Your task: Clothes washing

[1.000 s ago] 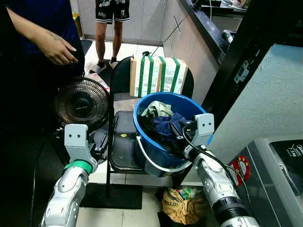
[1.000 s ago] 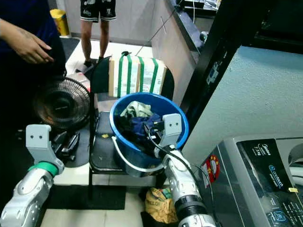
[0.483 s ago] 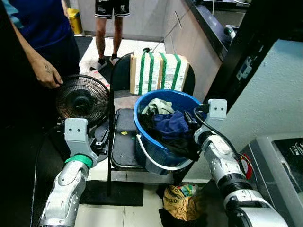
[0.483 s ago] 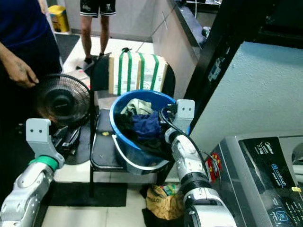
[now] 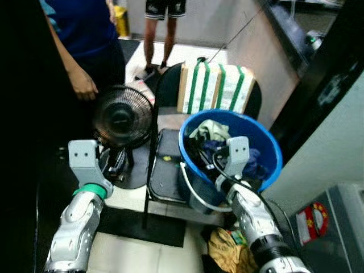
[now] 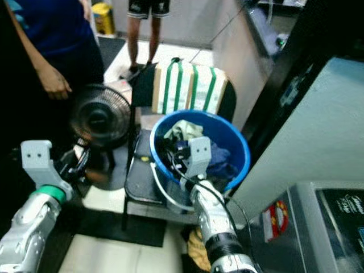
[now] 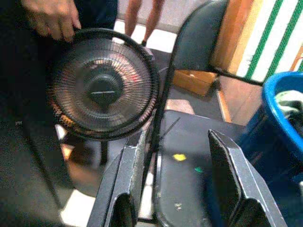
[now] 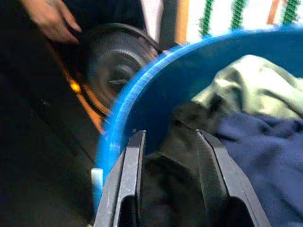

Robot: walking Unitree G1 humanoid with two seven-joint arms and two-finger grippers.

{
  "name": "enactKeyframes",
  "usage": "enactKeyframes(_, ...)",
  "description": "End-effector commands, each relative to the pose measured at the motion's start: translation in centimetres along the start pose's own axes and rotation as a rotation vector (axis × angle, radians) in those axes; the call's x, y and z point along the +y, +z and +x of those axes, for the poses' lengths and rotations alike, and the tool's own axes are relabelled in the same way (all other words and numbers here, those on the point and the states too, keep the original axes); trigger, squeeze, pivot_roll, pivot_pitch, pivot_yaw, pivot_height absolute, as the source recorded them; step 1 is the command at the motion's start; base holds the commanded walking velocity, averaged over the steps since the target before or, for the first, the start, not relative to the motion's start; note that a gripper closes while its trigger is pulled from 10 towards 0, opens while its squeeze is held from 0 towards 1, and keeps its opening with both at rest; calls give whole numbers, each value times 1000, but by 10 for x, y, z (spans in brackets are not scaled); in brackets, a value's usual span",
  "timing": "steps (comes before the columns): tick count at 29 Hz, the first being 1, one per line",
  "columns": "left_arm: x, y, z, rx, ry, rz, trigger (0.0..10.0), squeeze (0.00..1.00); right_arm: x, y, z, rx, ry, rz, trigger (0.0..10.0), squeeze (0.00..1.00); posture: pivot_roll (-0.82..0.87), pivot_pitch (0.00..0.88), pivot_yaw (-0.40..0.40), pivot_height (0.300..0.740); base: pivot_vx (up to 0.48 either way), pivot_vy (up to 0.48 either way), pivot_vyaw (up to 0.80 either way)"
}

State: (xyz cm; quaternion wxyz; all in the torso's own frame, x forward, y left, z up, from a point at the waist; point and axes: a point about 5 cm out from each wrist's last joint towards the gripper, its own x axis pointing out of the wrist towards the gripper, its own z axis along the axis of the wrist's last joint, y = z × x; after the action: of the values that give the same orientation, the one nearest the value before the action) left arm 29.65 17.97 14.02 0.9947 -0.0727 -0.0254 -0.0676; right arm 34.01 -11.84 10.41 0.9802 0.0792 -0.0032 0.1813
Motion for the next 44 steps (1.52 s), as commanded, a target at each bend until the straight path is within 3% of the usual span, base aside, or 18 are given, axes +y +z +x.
enactKeyframes(1, 1, -2, -1, 12, 1, -3, 10000, 0, 0, 2, -2, -10, 6, -2, 10000, 0, 70, 68, -34, 740, 356, 0, 0)
enactKeyframes(11, 1, 0, 0, 8, -5, -7, 10000, 0, 1, 3, -3, -3, -9, -7, 10000, 0, 74, 67, -34, 740, 343, 0, 0)
enactKeyframes(17, 4, 4, 1, -6, -5, -30, 10000, 0, 0, 7, -1, -21, -21, 13, 10000, 0, 78, 62, -33, 740, 0, 0, 0)
enactKeyframes(23, 3, 10, 2, -26, -39, -38, 10000, 0, 2, 18, 8, -59, -1, 86, 10000, 0, 79, 50, -31, 740, 0, 0, 0)
enactKeyframes(27, 2, 10, 2, -26, -61, -23, 10000, 0, 4, 20, 18, -22, 21, 18, 10000, 0, 79, 50, -31, 740, 0, 0, 0)
enactKeyframes(28, 0, 9, 3, -20, -71, -16, 10000, 0, 1, 21, 23, -7, 4, 7, 10000, 788, 78, 53, -31, 740, 0, 0, 0)
enactKeyframes(29, 0, 9, 3, -20, -71, -16, 10000, 0, 1, 21, 23, -7, 4, 7, 10000, 788, 78, 53, -31, 740, 0, 0, 0)
enactKeyframes(30, -1, 8, 3, -16, -78, -14, 10000, 0, -4, 23, 28, 8, -29, 7, 10000, 1000, 81, 53, -33, 740, 0, 0, 0)
enactKeyframes(33, -3, 7, 3, -11, -90, -13, 10000, 0, -18, 31, 34, 19, -127, 26, 10000, 1000, 85, 52, -39, 740, 0, 0, 0)
enactKeyframes(35, -3, 7, 3, -11, -90, -13, 10000, 0, -18, 31, 34, 19, -127, 26, 10000, 1000, 85, 52, -39, 740, 0, 0, 0)
enactKeyframes(40, -5, 7, 3, -9, -101, -9, 10000, 0, -36, 43, 35, 1, -203, 45, 10000, 1000, 88, 52, -43, 740, 0, 0, 0)
enactKeyframes(41, -5, 7, 3, -7, -104, -9, 10000, 0, -37, 43, 34, -3, -189, 43, 10000, 204, 88, 52, -43, 740, 0, 0, 0)
enactKeyframes(44, -5, 7, 3, -6, -106, -9, 10000, 0, -37, 43, 33, -6, -168, 40, 10000, 204, 91, 53, -47, 740, 0, 0, 0)
